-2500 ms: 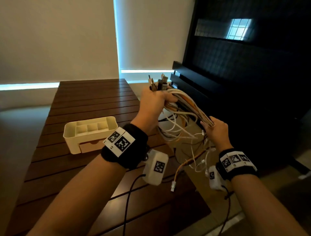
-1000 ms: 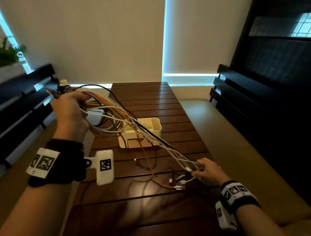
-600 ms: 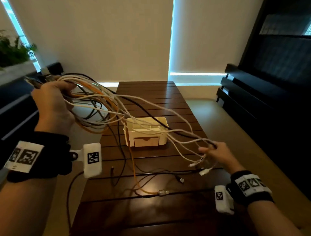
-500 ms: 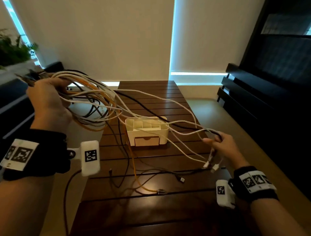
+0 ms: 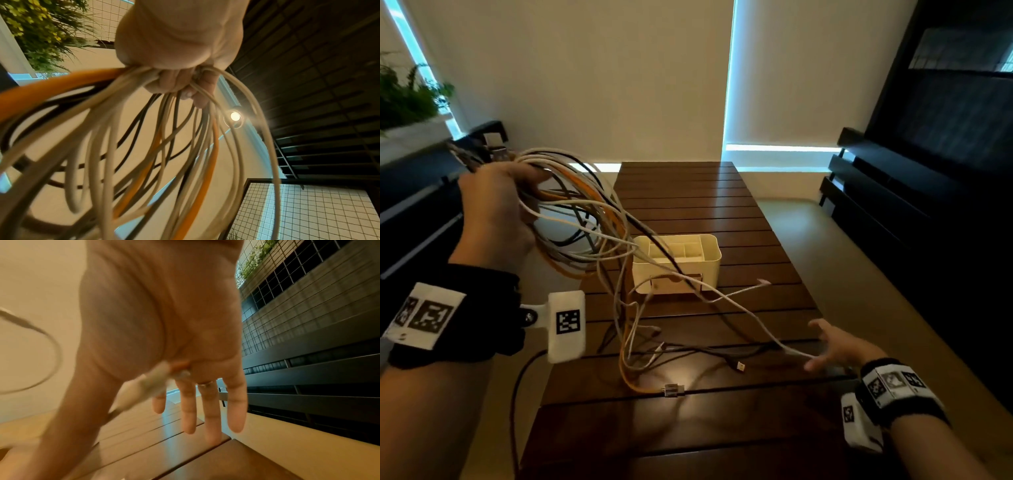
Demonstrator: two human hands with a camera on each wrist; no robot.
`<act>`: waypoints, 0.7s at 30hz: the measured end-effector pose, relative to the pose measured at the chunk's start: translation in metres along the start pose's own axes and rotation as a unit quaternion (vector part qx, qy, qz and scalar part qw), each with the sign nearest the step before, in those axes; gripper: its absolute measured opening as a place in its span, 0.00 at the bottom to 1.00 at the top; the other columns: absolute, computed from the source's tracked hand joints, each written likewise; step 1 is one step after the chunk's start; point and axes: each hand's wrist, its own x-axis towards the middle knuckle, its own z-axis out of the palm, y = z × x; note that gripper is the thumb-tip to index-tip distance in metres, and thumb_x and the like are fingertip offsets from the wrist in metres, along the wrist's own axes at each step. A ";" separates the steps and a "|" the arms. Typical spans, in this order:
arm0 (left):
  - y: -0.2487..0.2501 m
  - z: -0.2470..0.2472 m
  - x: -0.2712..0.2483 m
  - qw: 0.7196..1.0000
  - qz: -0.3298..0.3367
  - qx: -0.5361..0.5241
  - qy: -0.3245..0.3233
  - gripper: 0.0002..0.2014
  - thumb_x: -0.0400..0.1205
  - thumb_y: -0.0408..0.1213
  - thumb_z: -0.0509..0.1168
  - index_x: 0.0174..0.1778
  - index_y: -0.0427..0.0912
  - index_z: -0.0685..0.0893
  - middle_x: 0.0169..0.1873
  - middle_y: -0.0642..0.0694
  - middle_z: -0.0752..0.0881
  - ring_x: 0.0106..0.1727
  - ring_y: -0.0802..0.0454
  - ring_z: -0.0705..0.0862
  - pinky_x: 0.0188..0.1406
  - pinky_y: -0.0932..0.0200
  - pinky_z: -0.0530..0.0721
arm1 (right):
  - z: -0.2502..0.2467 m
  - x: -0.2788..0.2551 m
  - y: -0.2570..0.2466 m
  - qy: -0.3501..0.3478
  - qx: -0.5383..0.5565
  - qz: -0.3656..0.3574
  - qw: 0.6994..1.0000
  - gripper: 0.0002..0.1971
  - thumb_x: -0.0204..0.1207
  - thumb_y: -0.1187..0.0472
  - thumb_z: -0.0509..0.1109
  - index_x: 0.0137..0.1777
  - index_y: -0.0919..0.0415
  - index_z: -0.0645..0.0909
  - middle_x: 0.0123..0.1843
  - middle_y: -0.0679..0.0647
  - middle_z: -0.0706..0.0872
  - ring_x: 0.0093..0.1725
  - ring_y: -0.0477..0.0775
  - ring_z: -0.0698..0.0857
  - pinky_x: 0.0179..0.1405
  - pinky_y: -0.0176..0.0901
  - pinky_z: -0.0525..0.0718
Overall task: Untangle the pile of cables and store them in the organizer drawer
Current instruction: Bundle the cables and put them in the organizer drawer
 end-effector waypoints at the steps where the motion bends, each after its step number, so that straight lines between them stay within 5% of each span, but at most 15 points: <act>1: -0.002 0.003 -0.001 1.000 0.006 -0.011 -0.021 0.07 0.69 0.25 0.61 0.36 0.41 0.79 0.38 0.46 0.82 0.39 0.51 0.84 0.45 0.56 0.84 | -0.002 -0.002 -0.002 -0.003 -0.006 0.004 1.000 0.52 0.59 0.57 0.84 0.79 0.51 0.55 0.78 0.60 0.63 0.77 0.62 0.64 0.73 0.58 0.71; 5: -0.009 0.012 -0.014 0.994 0.071 0.056 -0.057 0.05 0.64 0.24 0.66 0.30 0.37 0.79 0.27 0.49 0.82 0.30 0.54 0.81 0.34 0.61 0.80 | -0.019 -0.010 -0.020 -0.020 -0.079 0.004 0.997 0.66 0.39 0.45 0.87 0.79 0.48 0.56 0.80 0.57 0.59 0.78 0.62 0.62 0.74 0.60 0.69; 7: -0.021 0.017 -0.023 0.968 0.110 0.190 -0.123 0.09 0.66 0.25 0.73 0.32 0.42 0.81 0.25 0.51 0.84 0.29 0.56 0.81 0.31 0.62 0.79 | -0.027 -0.019 -0.039 0.019 -0.081 -0.024 0.996 0.55 0.53 0.50 0.85 0.79 0.49 0.58 0.80 0.57 0.60 0.78 0.62 0.63 0.75 0.58 0.69; 10: -0.039 0.025 -0.037 0.878 0.098 0.411 -0.224 0.14 0.61 0.36 0.84 0.36 0.45 0.85 0.30 0.50 0.87 0.34 0.55 0.84 0.39 0.58 0.84 | -0.038 -0.041 -0.080 0.110 -0.041 -0.126 0.985 0.44 0.64 0.51 0.80 0.78 0.52 0.61 0.79 0.57 0.63 0.77 0.59 0.66 0.74 0.53 0.69; 13: -0.045 0.033 -0.048 0.823 0.035 0.469 -0.317 0.18 0.58 0.43 0.85 0.34 0.47 0.82 0.30 0.53 0.83 0.32 0.59 0.79 0.30 0.71 0.77 | -0.039 -0.075 -0.128 0.184 0.052 -0.255 0.948 0.38 0.68 0.52 0.77 0.77 0.50 0.64 0.77 0.51 0.65 0.74 0.54 0.69 0.69 0.50 0.73; 15: -0.049 0.037 -0.053 0.802 0.020 0.472 -0.365 0.18 0.58 0.44 0.84 0.36 0.47 0.84 0.32 0.56 0.84 0.34 0.62 0.81 0.34 0.70 0.78 | -0.036 -0.093 -0.153 0.204 0.098 -0.323 0.919 0.37 0.67 0.51 0.77 0.75 0.48 0.65 0.72 0.47 0.67 0.70 0.49 0.72 0.62 0.43 0.74; 18: -0.061 0.044 -0.058 0.780 0.023 0.500 -0.375 0.20 0.61 0.46 0.83 0.47 0.45 0.89 0.43 0.49 0.90 0.47 0.56 0.87 0.53 0.54 0.85 | -0.029 -0.107 -0.183 0.147 0.141 -0.387 0.899 0.42 0.61 0.48 0.80 0.75 0.44 0.64 0.71 0.42 0.69 0.67 0.43 0.74 0.57 0.34 0.75; 21: -0.072 0.058 -0.065 0.785 0.065 0.527 -0.319 0.11 0.73 0.43 0.76 0.48 0.46 0.89 0.42 0.49 0.89 0.47 0.50 0.86 0.49 0.53 0.83 | -0.017 -0.105 -0.202 0.048 0.146 -0.410 0.899 0.52 0.57 0.53 0.83 0.78 0.45 0.56 0.78 0.46 0.66 0.72 0.47 0.72 0.67 0.41 0.74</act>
